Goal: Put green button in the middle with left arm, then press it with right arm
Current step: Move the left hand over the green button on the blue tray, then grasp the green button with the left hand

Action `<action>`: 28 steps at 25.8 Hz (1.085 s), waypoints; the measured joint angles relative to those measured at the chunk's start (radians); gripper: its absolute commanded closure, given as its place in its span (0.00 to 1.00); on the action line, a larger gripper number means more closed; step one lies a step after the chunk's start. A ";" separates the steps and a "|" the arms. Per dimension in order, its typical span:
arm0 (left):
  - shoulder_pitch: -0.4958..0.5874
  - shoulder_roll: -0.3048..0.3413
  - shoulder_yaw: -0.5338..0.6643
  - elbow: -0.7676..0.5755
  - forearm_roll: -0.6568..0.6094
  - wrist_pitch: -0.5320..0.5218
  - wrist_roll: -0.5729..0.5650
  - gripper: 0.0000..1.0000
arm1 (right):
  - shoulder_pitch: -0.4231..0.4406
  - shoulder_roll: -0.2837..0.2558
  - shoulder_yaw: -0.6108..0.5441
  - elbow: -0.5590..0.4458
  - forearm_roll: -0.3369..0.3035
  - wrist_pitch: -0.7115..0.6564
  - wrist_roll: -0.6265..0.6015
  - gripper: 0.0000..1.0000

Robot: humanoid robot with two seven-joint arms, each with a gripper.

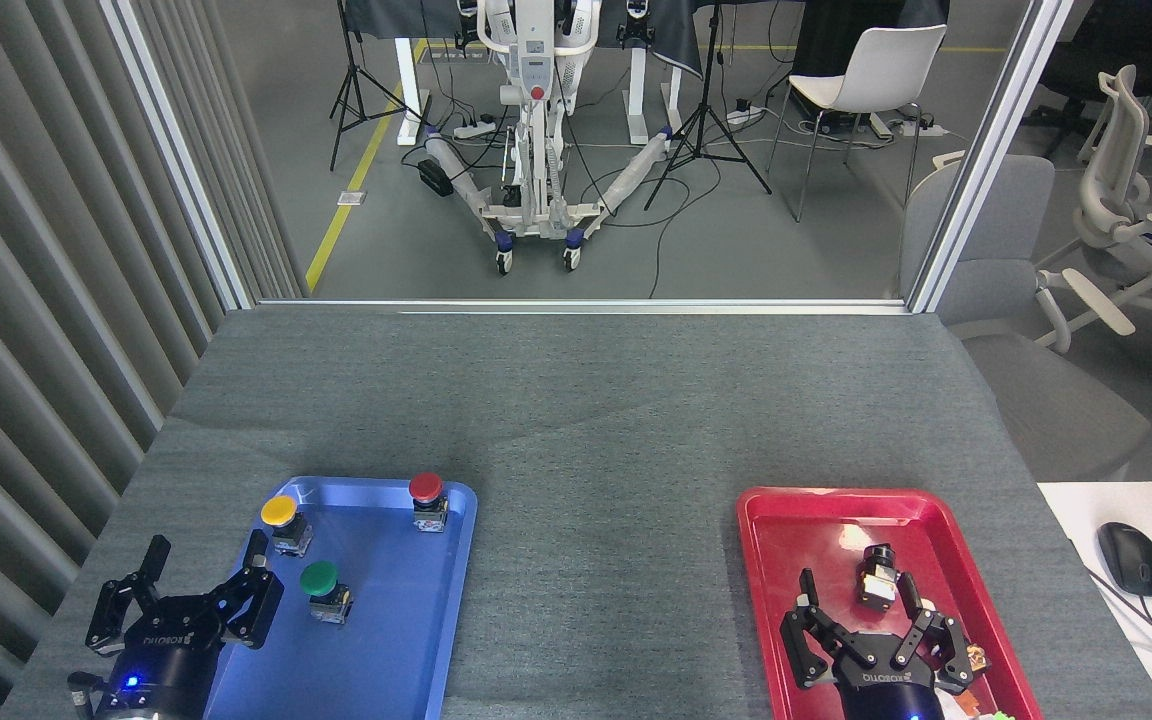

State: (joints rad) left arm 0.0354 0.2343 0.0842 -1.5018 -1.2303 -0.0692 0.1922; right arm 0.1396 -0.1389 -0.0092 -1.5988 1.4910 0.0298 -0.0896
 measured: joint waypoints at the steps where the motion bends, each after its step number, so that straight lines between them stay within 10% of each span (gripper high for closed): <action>1: 0.001 -0.003 -0.004 0.003 0.000 0.000 -0.001 0.01 | 0.000 0.000 0.000 0.000 0.000 0.000 -0.001 0.00; 28: 0.043 -0.008 -0.139 0.116 -0.017 -0.056 0.005 0.01 | 0.000 0.003 0.001 -0.002 0.000 0.001 -0.003 0.00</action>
State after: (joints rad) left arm 0.0788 0.2264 -0.0552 -1.3862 -1.2478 -0.1254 0.1968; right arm 0.1398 -0.1357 -0.0078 -1.6009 1.4910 0.0308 -0.0925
